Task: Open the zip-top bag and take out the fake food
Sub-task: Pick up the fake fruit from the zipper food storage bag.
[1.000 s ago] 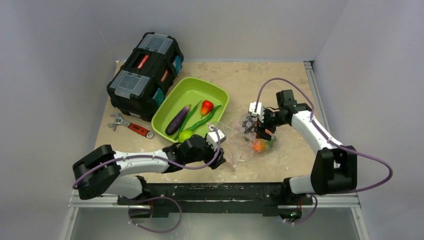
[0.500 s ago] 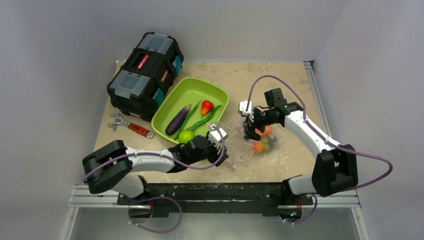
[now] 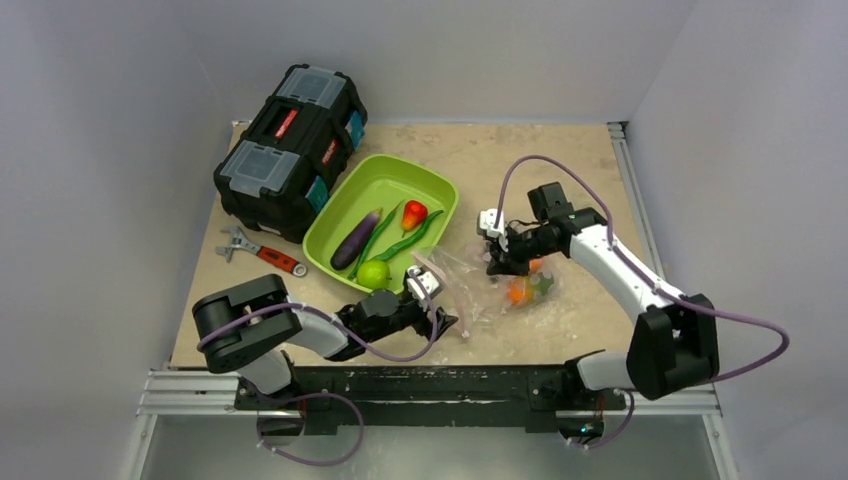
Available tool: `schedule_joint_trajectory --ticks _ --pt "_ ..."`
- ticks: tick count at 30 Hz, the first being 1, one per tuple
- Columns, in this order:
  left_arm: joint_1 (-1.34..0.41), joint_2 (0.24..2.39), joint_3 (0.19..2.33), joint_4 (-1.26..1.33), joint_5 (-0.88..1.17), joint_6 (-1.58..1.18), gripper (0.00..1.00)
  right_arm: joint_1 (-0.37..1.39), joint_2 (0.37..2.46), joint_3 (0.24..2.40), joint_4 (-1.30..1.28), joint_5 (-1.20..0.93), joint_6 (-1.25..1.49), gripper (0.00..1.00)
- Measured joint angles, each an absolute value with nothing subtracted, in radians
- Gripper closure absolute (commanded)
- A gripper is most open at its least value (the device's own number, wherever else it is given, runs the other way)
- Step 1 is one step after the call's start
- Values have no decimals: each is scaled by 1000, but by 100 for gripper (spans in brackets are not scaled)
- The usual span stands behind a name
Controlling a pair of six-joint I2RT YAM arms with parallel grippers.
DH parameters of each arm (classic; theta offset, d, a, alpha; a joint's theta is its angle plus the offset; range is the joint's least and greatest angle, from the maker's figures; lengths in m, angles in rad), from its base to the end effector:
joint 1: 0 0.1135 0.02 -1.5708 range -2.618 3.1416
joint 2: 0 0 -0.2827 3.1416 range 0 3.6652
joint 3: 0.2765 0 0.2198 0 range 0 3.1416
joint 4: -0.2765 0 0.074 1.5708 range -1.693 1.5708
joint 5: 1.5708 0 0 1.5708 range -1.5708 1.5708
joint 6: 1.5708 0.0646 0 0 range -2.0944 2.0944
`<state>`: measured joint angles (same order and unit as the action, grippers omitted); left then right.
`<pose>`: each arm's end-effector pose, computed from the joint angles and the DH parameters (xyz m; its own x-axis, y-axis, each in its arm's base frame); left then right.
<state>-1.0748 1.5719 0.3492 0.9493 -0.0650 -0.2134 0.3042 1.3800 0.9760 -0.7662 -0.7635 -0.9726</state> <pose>0.1380 -0.2462 0.1805 -0.3051 0.1199 -0.9447 0.8014 0.5682 -0.1868 0.2075 0.1119 0.2520 -0.1034 -0.6581 -0.7458 -0.9927 0.1148 0.0363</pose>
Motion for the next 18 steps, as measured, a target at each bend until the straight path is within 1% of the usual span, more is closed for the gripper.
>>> schedule_joint_trajectory --ticks 3,7,12,15,17,18 --pt "-1081 1585 304 1062 -51 -170 21 307 1306 987 -809 -806 -1005 100" --pt "-1080 1585 296 1126 -41 -138 23 308 1208 1007 -857 -855 -1039 100" --pt "-1080 1584 300 1142 -38 -120 30 308 1229 1013 -971 -911 -1143 100" --pt "-1080 1584 331 1103 -34 -111 32 308 1265 1013 -1045 -931 -1194 63" --pt "-1081 1584 353 1088 -31 -111 32 308 1268 1013 -1052 -928 -1178 47" --pt "-1081 1584 362 1084 -31 -112 32 308 1263 1013 -1043 -922 -1159 42"
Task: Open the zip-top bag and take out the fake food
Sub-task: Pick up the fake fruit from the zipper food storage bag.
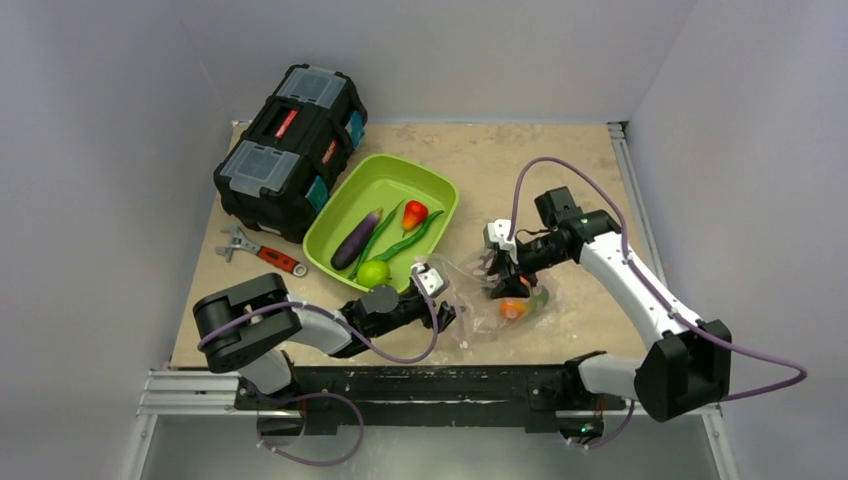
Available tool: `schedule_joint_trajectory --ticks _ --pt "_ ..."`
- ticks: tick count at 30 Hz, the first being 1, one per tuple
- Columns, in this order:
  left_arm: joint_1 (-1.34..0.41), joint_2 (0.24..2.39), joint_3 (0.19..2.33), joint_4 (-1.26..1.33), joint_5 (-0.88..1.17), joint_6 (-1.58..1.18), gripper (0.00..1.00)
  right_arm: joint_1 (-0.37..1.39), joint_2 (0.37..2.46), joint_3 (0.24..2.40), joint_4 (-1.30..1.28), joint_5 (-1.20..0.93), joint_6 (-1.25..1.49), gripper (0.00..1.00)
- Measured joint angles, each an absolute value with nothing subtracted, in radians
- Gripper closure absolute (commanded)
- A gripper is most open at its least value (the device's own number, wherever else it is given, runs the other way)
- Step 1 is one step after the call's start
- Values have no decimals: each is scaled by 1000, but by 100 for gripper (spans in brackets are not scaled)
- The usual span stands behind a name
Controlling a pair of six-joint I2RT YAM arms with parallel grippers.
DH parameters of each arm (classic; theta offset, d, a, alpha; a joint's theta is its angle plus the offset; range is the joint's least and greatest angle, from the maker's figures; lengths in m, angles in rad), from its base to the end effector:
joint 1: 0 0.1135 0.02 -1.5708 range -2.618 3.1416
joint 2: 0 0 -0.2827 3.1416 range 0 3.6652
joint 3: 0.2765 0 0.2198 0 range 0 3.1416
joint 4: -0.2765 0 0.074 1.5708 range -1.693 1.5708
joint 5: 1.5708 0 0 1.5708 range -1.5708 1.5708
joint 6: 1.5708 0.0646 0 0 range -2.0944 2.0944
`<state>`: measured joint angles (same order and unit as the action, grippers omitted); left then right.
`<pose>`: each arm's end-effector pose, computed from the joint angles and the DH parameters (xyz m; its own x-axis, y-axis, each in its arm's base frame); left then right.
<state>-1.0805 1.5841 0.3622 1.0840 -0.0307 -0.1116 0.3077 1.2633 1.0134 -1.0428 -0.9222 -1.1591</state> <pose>0.1382 -0.2546 0.1989 -0.1609 0.0651 -0.9848 0.8549 0.5079 -0.1061 0.1609 0.1051 0.2801 -0.0080 -0.5834 -0.8121 -0.9965 -0.0630 0.0551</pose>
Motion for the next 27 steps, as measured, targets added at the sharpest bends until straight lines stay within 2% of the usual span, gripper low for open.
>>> schedule_joint_trajectory --ticks 3,9,14,20,22,27 --pt "-1084 1584 373 1082 -31 -112 32 303 1225 1014 -959 -863 -1053 32" --pt "-1093 1594 389 1063 -31 -112 31 236 1211 1015 -691 -700 -785 29" --pt "-1094 1632 420 1058 -35 -111 30 215 1403 1041 -517 -558 -590 25" --pt "-1094 1699 440 1052 -54 -108 30 216 1621 1043 -455 -466 -471 26" --pt "-1094 1709 445 1051 -59 -108 29 216 1649 1043 -445 -442 -456 30" --pt "-1094 1734 480 1052 -58 -109 28 216 1679 1047 -436 -429 -434 61"
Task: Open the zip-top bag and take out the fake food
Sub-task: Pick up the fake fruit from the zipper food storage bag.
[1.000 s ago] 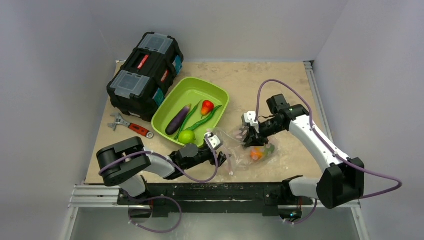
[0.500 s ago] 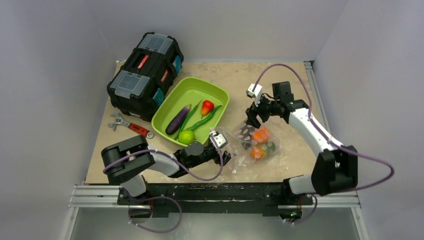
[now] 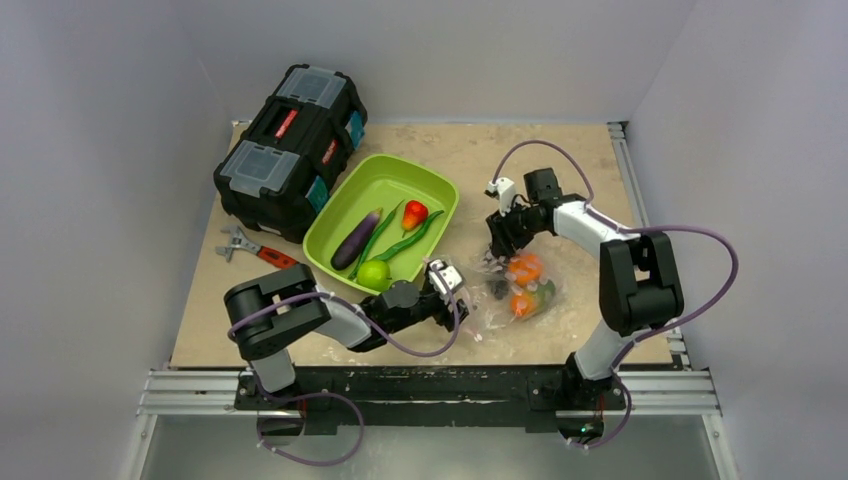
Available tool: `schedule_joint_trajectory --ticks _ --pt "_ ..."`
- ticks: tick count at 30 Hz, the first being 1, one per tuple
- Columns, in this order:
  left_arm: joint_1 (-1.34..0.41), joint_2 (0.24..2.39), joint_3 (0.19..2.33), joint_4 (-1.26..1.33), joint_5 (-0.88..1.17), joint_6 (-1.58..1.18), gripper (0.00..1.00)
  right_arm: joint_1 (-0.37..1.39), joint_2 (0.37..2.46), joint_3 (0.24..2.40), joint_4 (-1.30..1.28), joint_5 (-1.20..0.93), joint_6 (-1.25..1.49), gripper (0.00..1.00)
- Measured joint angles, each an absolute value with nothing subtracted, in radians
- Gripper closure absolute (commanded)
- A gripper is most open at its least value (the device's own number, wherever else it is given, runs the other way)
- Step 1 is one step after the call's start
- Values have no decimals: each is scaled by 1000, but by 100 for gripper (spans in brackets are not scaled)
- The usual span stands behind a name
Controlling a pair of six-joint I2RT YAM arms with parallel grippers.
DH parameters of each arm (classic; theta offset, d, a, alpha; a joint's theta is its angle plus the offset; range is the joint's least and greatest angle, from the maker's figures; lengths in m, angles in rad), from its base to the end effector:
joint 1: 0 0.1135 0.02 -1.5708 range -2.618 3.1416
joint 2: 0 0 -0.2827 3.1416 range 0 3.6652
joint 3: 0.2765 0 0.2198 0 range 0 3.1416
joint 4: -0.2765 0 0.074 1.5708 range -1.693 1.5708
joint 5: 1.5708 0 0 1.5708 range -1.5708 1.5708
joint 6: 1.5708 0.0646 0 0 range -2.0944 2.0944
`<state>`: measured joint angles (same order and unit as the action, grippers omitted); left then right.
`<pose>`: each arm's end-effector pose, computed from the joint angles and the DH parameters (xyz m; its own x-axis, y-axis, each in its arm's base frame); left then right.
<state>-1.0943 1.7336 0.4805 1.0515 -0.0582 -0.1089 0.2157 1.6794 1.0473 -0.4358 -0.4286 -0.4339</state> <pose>0.1522 -0.2867 0.1826 -0.1849 0.1216 -0.9752 0.8459 0.5248 -0.0949 0.3075 0.0949 0.2017 -0.6125 -0.5256 -0.5904 -0.7140 0.6884 0.1278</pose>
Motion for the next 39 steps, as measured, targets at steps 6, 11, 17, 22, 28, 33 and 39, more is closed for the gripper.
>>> schedule_joint_trajectory --ticks 6,11,17,22,28,33,39 --pt "-1094 1759 513 1053 -58 -120 27 215 1714 1080 -480 -495 -422 85" --pt "-1095 1789 537 1053 -60 -184 25 216 1714 1084 -541 -607 -411 88" --pt "-1095 1795 566 1033 -93 -309 33 216 1713 1084 -585 -692 -418 64" --pt "-1095 1795 617 945 -140 -419 39 215 1671 1084 -606 -707 -429 49" --pt "-1092 1786 631 856 -185 -482 39 159 1497 1087 -629 -731 -474 43" --pt "-1081 1707 630 751 -189 -491 38 121 1374 1102 -665 -755 -585 37" --pt "-1074 1614 630 654 -173 -528 38 121 1307 1097 -756 -767 -771 30"
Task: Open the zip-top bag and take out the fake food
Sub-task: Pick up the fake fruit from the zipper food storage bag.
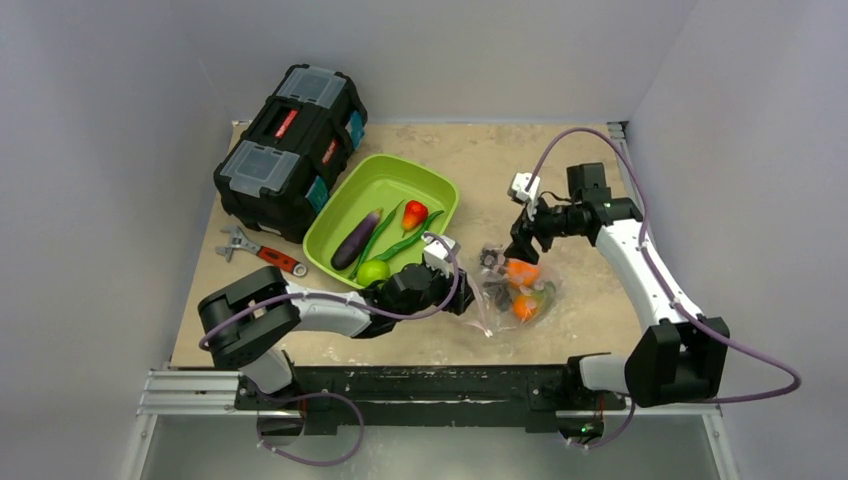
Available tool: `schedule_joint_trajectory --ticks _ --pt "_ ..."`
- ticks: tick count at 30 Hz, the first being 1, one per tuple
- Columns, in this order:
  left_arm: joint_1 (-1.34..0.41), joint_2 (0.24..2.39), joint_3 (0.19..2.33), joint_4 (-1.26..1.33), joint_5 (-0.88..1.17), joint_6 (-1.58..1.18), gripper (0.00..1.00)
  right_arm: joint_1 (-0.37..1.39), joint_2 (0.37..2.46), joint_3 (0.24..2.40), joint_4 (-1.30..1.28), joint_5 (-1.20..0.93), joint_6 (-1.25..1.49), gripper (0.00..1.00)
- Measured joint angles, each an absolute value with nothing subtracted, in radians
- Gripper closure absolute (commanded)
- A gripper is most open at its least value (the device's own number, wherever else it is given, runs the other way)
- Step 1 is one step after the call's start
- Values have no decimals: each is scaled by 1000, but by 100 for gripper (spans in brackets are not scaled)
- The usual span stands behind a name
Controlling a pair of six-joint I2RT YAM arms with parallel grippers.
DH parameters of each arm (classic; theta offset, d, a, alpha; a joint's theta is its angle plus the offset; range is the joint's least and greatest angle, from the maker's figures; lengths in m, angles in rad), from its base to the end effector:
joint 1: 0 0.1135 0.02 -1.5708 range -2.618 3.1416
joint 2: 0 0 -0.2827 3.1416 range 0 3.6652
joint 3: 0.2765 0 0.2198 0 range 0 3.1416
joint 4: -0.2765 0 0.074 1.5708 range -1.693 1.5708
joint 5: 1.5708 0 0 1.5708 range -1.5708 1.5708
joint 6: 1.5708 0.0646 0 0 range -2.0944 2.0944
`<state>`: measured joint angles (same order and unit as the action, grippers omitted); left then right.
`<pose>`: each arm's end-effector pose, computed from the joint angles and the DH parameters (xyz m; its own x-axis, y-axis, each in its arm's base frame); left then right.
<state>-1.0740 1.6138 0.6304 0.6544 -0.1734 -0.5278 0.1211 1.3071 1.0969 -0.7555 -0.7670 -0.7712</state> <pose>0.1669 -0.2844 0.2087 -0.5300 -0.0633 -0.8457 0.6033 0.6726 -0.4285 0.2271 0.0728 0.3019 -0.2517 -0.5362 -0.8057 -0.9124 0.4091 0.0128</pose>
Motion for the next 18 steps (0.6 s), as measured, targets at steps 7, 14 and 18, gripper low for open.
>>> schedule_joint_trajectory --ticks 7,14,18 --pt "-1055 1611 630 627 -102 -589 39 104 1261 1087 -945 -772 -1088 18" --pt "-1049 1642 632 637 -63 -610 42 112 1277 953 -991 -768 -1289 21" --pt "-1047 1665 638 639 -51 -611 42 156 1283 891 -921 -737 -1275 35"
